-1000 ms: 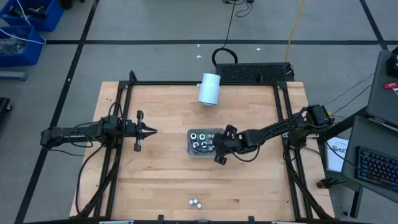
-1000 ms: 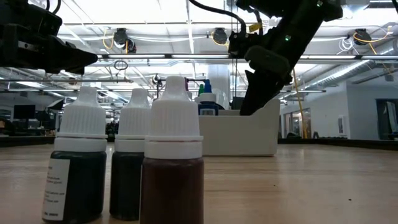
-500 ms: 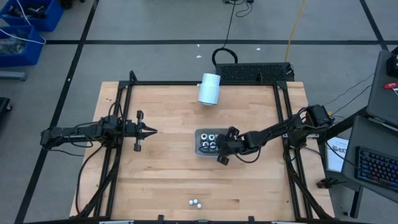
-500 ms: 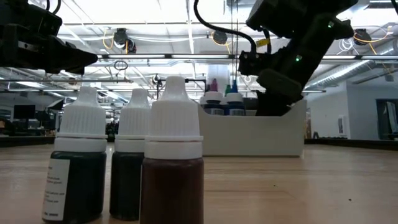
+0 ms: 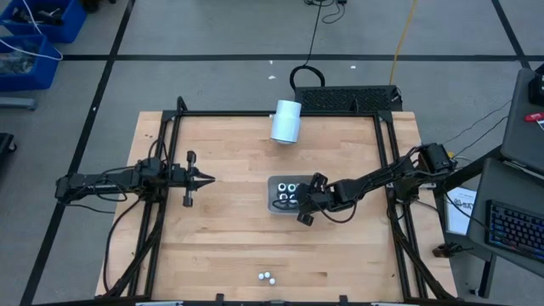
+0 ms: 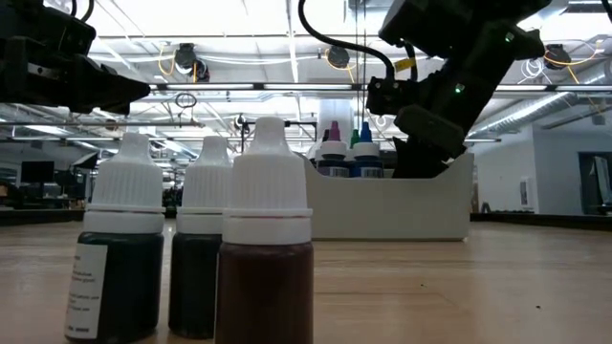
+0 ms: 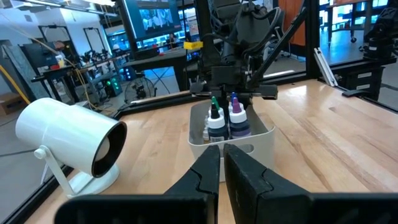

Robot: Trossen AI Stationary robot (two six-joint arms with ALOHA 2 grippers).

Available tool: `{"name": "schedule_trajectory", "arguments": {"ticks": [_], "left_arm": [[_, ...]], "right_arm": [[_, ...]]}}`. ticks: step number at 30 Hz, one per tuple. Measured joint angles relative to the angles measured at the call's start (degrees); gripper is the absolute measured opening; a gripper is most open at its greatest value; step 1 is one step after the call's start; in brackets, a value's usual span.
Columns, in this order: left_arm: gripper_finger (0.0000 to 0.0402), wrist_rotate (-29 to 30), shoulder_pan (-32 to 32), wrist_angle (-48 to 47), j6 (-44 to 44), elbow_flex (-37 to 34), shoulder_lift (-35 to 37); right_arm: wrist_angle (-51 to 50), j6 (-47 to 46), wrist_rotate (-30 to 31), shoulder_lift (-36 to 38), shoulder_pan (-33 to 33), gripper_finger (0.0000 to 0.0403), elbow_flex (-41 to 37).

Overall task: Pick & Place food coloring
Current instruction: Put the small yellow food coloring bottle into the gray bin, then put the small black food coloring bottle into the gray bin

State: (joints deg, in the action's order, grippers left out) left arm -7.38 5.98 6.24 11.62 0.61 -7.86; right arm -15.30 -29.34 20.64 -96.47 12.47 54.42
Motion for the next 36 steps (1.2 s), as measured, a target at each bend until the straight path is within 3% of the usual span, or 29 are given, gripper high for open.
{"name": "schedule_trajectory", "arguments": {"ticks": [17, 30, 36], "left_arm": [[0.0031, 0.0, 0.0, 0.0, 0.1, 0.0, 0.0], [0.0031, 0.0, 0.0, 0.5, -0.7, 0.0, 0.0], [0.0031, 0.2, 0.0, 1.8, 0.2, 0.0, 0.0]], "right_arm": [[0.0, 0.3, -0.3, 0.8, 0.1, 0.009, -0.1], [-11.5, -1.6, 0.8, 13.5, 3.0, 0.009, -0.2], [-6.7, 14.6, 7.8, 22.8, 8.4, 0.0085, -0.9]]}}
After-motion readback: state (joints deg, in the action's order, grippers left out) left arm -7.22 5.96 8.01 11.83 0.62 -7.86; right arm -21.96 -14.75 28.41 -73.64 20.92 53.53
